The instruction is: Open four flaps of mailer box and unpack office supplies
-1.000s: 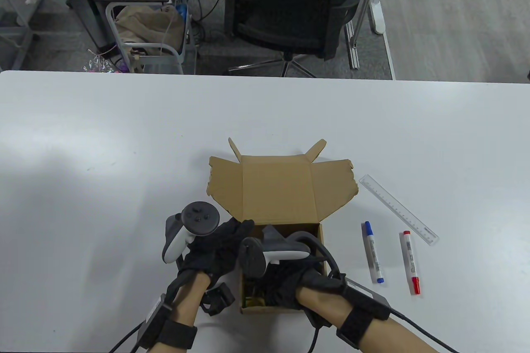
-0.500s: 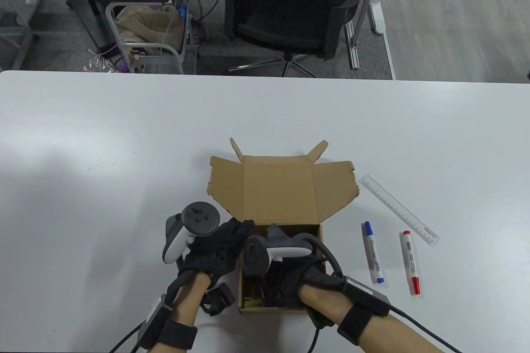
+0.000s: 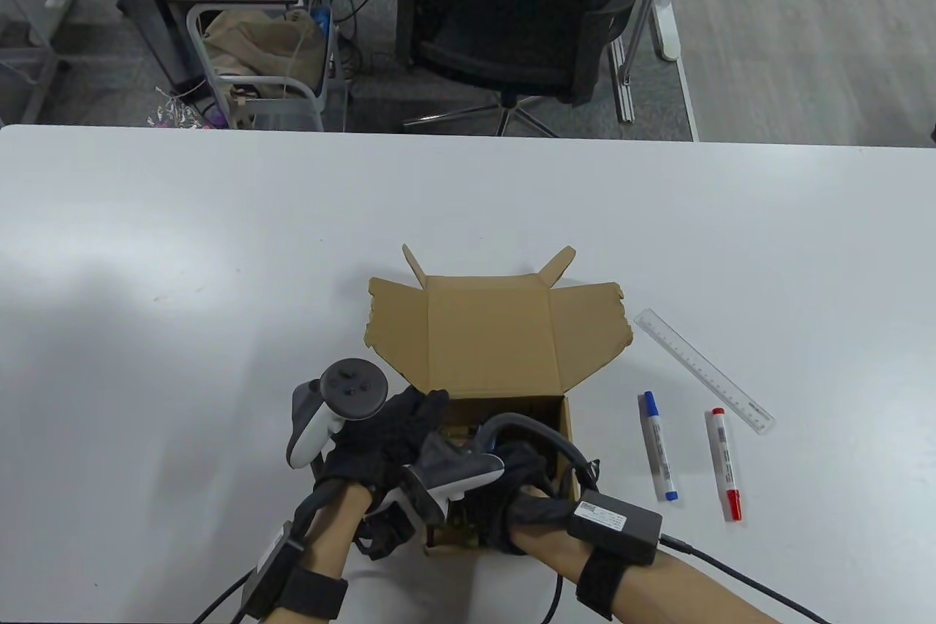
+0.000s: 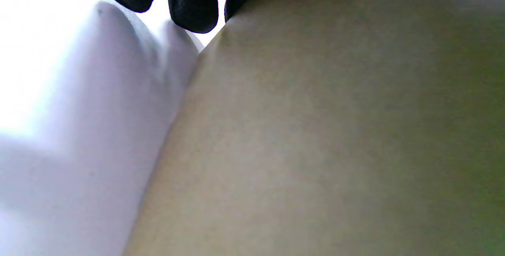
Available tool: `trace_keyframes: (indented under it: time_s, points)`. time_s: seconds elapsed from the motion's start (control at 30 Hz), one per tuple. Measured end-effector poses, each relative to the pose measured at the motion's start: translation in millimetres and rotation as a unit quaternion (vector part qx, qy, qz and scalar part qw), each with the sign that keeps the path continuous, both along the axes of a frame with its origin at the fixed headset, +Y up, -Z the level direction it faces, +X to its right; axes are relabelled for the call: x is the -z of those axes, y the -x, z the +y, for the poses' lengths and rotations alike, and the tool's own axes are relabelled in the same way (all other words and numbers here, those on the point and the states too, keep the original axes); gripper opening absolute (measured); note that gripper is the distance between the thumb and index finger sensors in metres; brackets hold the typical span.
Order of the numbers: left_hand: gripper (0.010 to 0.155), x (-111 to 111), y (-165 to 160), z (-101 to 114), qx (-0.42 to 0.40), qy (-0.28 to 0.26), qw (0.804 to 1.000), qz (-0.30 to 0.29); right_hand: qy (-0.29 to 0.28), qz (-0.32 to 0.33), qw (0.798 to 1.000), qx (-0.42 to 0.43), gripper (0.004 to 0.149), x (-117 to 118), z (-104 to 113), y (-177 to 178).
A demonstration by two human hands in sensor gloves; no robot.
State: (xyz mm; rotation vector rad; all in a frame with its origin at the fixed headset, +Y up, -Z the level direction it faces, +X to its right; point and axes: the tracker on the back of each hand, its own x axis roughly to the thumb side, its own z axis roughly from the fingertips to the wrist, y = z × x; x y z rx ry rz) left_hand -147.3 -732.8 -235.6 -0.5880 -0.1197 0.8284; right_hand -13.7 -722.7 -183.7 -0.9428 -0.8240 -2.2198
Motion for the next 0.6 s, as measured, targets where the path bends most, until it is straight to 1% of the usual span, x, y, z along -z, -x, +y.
trace_keyframes:
  time_s: [0.03, 0.07, 0.17, 0.2, 0.23, 0.27, 0.3, 0.47, 0.5, 0.6]
  points:
    - [0.061, 0.0, -0.2, 0.1, 0.0, 0.001, 1.0, 0.0, 0.004, 0.001, 1.0, -0.008, 0.062, -1.1, 0.4, 0.9]
    - [0.061, 0.1, 0.0, 0.3, 0.003, -0.001, 1.0, -0.002, -0.002, 0.002, 1.0, -0.003, 0.053, -1.8, 1.2, 0.7]
    - [0.061, 0.5, 0.2, -0.1, -0.001, 0.002, 1.0, -0.001, 0.002, -0.012, 1.0, 0.023, 0.05, -0.5, 5.4, -3.1]
    - [0.061, 0.6, 0.0, 0.1, 0.001, 0.001, 1.0, -0.003, 0.007, -0.014, 0.999, 0.037, 0.055, 0.9, 6.4, -4.5]
    - [0.061, 0.6, 0.1, 0.1, 0.002, 0.0, 1.0, -0.003, 0.012, -0.017, 0.999, 0.035, 0.044, 1.4, 5.6, -5.3]
    - [0.061, 0.5, 0.0, 0.1, 0.003, 0.0, 1.0, -0.002, 0.025, -0.018, 0.999, 0.033, 0.042, 1.1, 3.5, -5.5]
    - [0.061, 0.4, 0.0, 0.1, 0.002, 0.0, 1.0, -0.001, 0.019, -0.014, 0.999, 0.031, 0.046, 0.1, 4.0, -4.5]
    - [0.061, 0.3, 0.0, 0.0, 0.003, 0.0, 1.0, -0.001, 0.001, 0.013, 1.0, 0.004, 0.044, -4.8, 0.0, 0.4]
    - [0.061, 0.2, 0.0, 0.1, 0.004, 0.0, 1.0, -0.001, 0.001, 0.02, 1.0, 0.002, 0.041, -5.9, -0.7, 1.3]
    - [0.061, 0.3, 0.0, 0.1, 0.004, -0.002, 1.0, 0.0, 0.002, 0.021, 1.0, 0.005, 0.044, -6.1, -0.5, 0.9]
